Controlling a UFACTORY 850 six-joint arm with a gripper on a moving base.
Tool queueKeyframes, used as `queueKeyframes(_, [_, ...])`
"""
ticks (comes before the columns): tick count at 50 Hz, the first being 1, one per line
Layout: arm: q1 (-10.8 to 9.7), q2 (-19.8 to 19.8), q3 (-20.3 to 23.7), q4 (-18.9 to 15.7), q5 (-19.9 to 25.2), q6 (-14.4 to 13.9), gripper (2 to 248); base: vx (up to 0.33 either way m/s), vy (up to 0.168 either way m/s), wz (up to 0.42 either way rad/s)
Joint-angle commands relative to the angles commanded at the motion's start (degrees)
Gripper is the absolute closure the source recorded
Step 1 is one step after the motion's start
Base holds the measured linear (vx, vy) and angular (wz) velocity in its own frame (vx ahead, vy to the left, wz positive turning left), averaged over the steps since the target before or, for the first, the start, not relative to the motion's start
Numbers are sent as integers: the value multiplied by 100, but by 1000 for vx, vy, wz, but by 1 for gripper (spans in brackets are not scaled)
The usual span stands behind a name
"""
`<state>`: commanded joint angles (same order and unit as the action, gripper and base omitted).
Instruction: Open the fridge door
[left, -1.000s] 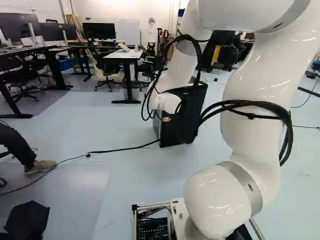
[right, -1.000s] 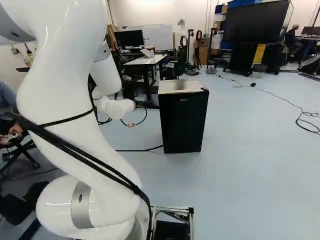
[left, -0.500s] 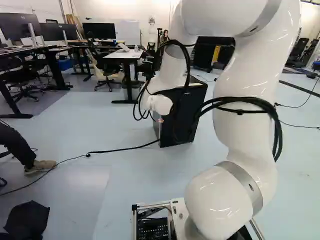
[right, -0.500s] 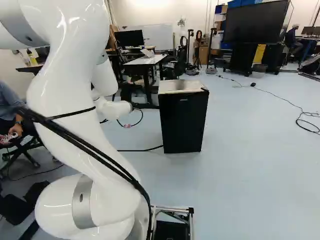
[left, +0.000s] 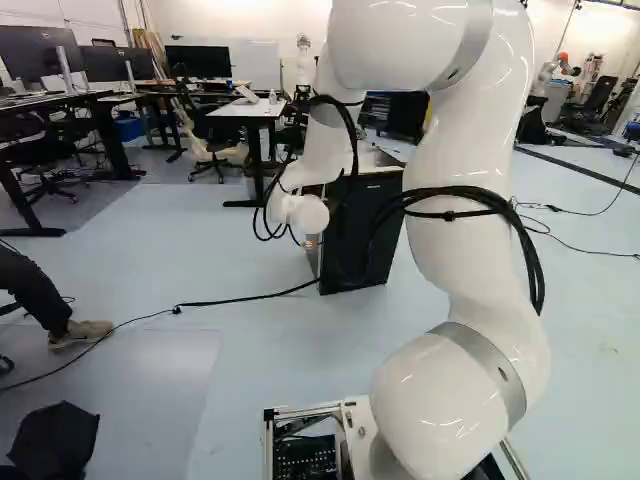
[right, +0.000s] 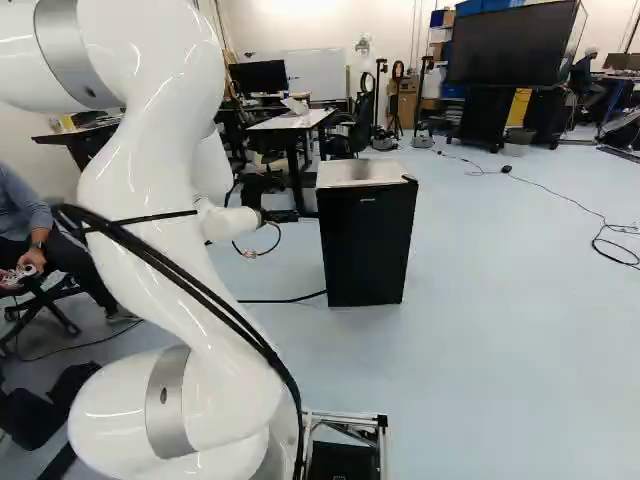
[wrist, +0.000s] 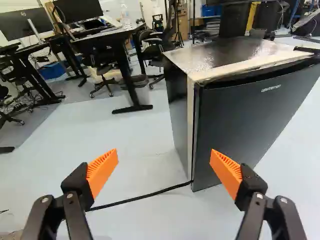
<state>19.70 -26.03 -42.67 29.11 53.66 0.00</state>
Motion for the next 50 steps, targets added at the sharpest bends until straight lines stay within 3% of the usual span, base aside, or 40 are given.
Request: queueKeyframes(50, [10, -1374, -1074, 1358, 518, 0, 3, 0, 0, 0])
